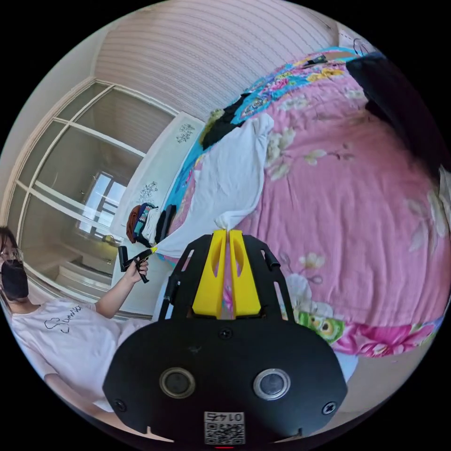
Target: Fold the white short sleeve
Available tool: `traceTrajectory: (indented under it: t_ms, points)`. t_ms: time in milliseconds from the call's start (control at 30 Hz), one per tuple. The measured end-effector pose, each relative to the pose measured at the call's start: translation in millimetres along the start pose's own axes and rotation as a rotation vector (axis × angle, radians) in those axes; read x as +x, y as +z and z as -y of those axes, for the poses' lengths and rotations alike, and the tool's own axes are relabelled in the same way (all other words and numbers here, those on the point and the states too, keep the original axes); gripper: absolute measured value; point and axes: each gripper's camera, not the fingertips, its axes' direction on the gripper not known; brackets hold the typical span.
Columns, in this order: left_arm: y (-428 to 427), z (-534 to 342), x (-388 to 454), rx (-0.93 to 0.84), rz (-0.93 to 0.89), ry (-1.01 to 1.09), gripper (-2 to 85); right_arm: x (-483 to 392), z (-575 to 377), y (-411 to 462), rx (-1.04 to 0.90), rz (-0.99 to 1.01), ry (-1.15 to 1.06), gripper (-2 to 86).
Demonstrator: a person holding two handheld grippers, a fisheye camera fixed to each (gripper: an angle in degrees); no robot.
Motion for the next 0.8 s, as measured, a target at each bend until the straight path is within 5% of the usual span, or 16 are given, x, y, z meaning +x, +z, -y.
traceTrajectory:
  t_ms: [467, 800]
  points:
    - [61.5, -75.5, -18.4, -0.213, 0.126, 0.009, -1.0, 30.2, -96.7, 69.2, -0.315, -0.119, -0.03, 0.4]
    - [111.8, -82.6, -1.6, -0.183, 0.318, 0.128, 0.2, 33.5, -119.7, 125.3, -0.37, -0.237, -0.032, 1.3]
